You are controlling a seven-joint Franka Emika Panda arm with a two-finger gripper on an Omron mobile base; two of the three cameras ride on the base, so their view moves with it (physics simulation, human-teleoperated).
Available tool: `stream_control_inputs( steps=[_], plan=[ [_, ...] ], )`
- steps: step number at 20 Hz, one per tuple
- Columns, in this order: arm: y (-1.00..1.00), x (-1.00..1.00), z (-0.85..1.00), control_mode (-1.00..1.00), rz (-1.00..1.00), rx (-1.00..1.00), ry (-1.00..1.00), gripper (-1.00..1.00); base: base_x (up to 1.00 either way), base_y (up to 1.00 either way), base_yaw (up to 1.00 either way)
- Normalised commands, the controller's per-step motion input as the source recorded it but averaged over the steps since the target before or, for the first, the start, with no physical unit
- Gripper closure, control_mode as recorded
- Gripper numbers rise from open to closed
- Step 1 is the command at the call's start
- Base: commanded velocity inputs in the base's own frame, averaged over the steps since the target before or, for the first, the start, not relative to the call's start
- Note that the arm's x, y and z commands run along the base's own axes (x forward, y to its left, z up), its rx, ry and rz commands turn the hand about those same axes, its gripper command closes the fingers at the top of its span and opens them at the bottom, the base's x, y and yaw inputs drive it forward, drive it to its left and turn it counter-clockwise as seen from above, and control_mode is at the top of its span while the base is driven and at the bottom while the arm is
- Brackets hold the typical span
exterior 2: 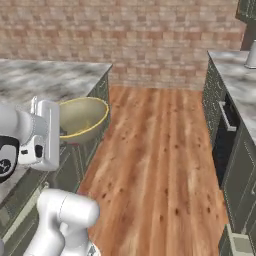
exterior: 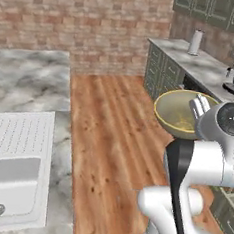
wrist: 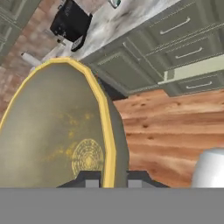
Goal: Clear the mugs and bowl far away from the sink.
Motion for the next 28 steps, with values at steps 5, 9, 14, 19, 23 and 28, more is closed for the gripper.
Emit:
stream_control_inputs(
  steps=[5, 9, 14, 19, 23, 28],
  plan=[
    [0.00, 0.00, 0.00, 1.00, 0.00, 0.00, 0.00, 1.00, 0.00, 0.00, -1.00],
    [0.00, 0.00, 0.00, 1.00, 0.00, 0.00, 0.00, 1.00, 0.00, 0.00, -1.00],
    [0.00, 0.00, 0.00, 1.00, 0.00, 0.00, 0.00, 1.00, 0.02, 0.03, -0.98],
    [0.00, 0.00, 0.00, 1.00, 0.00, 0.00, 0.00, 1.00, 0.38, 0.46, -0.62],
    [0.00, 0.00, 0.00, 1.00, 0.00, 0.00, 0.00, 1.00, 0.53, 0.62, -0.28],
    [0.00, 0.00, 0.00, 1.00, 0.00, 0.00, 0.00, 1.00, 0.63, 0.39, -0.06]
  ],
)
